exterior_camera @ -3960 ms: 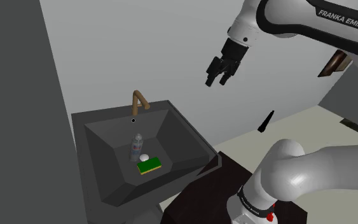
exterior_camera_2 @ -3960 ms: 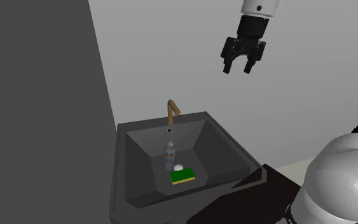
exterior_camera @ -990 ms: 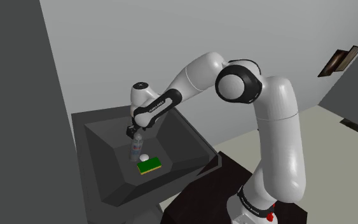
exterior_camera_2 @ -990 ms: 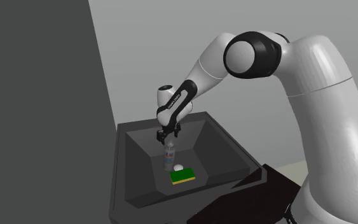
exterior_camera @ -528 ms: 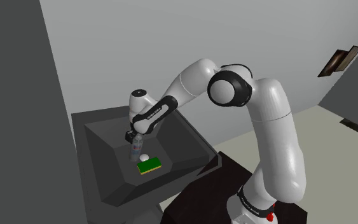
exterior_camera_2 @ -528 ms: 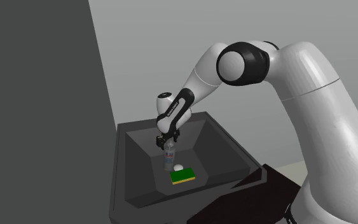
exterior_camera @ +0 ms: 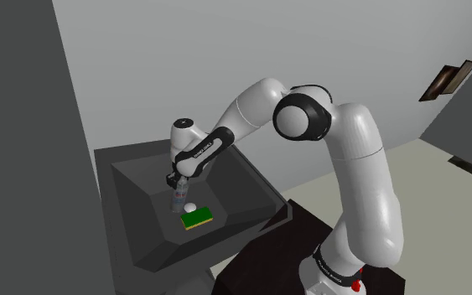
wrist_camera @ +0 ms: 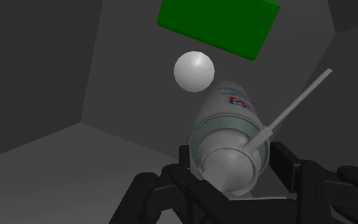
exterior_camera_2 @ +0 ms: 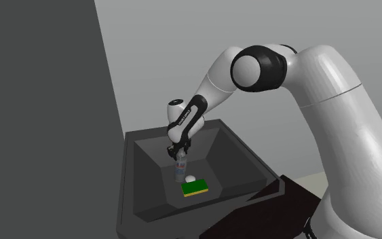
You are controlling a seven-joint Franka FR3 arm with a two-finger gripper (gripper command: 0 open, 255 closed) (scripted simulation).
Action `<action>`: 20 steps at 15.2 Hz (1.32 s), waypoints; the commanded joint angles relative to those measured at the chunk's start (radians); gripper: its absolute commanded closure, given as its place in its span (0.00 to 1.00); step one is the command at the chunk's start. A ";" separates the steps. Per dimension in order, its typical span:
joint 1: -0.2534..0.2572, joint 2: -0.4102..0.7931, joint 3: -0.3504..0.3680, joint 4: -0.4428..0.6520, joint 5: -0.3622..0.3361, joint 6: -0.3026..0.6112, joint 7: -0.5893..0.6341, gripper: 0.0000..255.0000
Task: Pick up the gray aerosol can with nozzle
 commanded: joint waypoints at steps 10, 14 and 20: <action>-0.007 -0.073 0.008 -0.016 0.011 -0.061 -0.011 1.00; -0.010 -0.114 0.013 -0.023 0.018 -0.096 -0.019 1.00; -0.013 -0.155 0.019 -0.025 0.025 -0.134 -0.028 1.00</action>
